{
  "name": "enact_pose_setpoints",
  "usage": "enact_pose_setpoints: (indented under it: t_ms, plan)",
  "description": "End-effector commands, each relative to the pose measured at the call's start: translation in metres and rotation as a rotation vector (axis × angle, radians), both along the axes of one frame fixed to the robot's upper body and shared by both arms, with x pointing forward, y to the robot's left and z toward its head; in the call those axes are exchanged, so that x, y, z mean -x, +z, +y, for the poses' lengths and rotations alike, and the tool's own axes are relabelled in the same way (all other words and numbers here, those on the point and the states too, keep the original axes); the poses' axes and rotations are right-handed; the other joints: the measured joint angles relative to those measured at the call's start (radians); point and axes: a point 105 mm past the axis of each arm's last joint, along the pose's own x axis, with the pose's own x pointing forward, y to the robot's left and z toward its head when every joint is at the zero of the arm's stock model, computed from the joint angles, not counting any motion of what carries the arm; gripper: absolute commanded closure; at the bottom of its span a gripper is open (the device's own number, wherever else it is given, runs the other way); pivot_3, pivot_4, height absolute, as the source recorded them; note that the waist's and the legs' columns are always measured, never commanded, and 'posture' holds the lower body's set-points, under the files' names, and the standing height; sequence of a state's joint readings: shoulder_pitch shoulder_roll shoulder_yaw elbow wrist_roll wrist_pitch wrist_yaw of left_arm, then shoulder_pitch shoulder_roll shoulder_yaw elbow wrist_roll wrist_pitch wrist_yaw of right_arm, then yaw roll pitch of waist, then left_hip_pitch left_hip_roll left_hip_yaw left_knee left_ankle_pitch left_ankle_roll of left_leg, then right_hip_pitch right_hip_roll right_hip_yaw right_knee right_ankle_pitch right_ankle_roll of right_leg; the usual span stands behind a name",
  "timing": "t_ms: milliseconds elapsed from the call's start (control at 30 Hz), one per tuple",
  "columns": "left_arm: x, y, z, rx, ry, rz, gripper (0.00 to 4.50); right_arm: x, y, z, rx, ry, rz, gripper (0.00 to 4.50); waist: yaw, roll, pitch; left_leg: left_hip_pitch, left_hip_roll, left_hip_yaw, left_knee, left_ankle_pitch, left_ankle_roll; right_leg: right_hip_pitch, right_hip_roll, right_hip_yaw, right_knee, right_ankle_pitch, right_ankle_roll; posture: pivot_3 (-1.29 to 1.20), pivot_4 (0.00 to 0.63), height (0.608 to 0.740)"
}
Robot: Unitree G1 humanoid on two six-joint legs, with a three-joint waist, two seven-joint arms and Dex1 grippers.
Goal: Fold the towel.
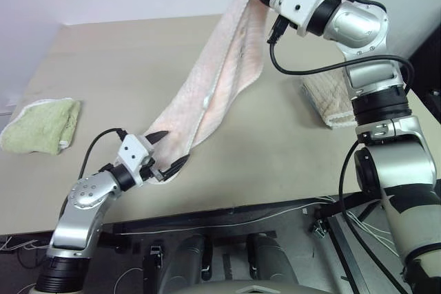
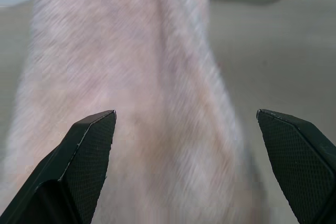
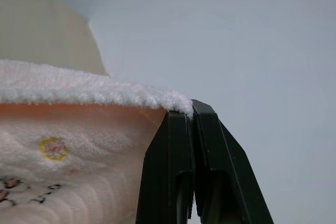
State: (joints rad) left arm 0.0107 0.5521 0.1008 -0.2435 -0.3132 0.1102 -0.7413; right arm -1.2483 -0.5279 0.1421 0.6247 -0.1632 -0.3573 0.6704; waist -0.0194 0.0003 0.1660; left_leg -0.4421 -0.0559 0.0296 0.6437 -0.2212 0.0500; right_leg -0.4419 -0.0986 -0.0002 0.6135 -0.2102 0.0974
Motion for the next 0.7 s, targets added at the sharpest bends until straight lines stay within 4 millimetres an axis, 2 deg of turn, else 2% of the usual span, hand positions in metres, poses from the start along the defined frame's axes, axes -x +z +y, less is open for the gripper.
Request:
enact_pose_setpoints:
  t_ms: [33, 133, 200, 367, 567, 700]
  plan:
    - [0.005, 0.017, 0.012, -0.046, -0.012, -0.057, 0.00, 0.004, 0.029, -0.008, -0.040, -0.029, -0.091, 4.46, -0.002, 0.000, 0.000, 0.000, 0.000, 0.000, 0.000, 0.000, 0.000, 0.000, 0.000, 0.000, 0.000, 0.000, 0.000, 0.00, 0.150, 0.740]
    - [0.005, 0.020, 0.016, -0.081, -0.024, -0.065, 0.00, 0.000, 0.031, -0.012, -0.046, -0.054, -0.099, 4.46, -0.002, 0.000, 0.000, 0.000, 0.000, 0.000, 0.000, 0.000, 0.000, 0.000, 0.000, 0.000, 0.000, 0.000, 0.000, 0.00, 0.150, 0.740]
    - [0.007, 0.019, 0.009, -0.121, -0.059, -0.084, 0.00, -0.002, 0.030, -0.013, -0.053, -0.066, -0.098, 4.46, -0.002, 0.000, 0.000, 0.000, 0.000, 0.000, 0.000, 0.000, 0.000, 0.000, 0.000, 0.000, 0.000, 0.000, 0.000, 0.00, 0.150, 0.740]
    - [0.018, 0.001, -0.012, -0.140, -0.144, -0.044, 0.00, -0.006, 0.026, -0.014, -0.072, -0.078, -0.087, 4.46, -0.002, 0.001, 0.000, 0.000, 0.000, 0.000, -0.001, 0.000, 0.000, 0.000, 0.000, 0.000, 0.000, 0.000, 0.000, 0.00, 0.150, 0.740]
    - [0.015, -0.015, -0.022, -0.155, -0.144, -0.029, 0.00, -0.018, 0.013, -0.027, -0.088, -0.146, -0.060, 4.46, -0.002, 0.001, 0.000, 0.000, 0.000, 0.000, -0.001, 0.000, 0.000, 0.000, 0.000, 0.000, 0.000, 0.000, 0.000, 0.00, 0.150, 0.740]
    - [0.008, -0.024, -0.018, -0.181, -0.106, -0.014, 0.00, -0.021, 0.011, -0.030, -0.110, -0.159, -0.047, 4.46, -0.002, 0.001, 0.001, 0.000, 0.000, 0.000, -0.001, 0.000, 0.000, 0.000, 0.000, 0.000, 0.000, 0.000, 0.000, 0.00, 0.150, 0.740]
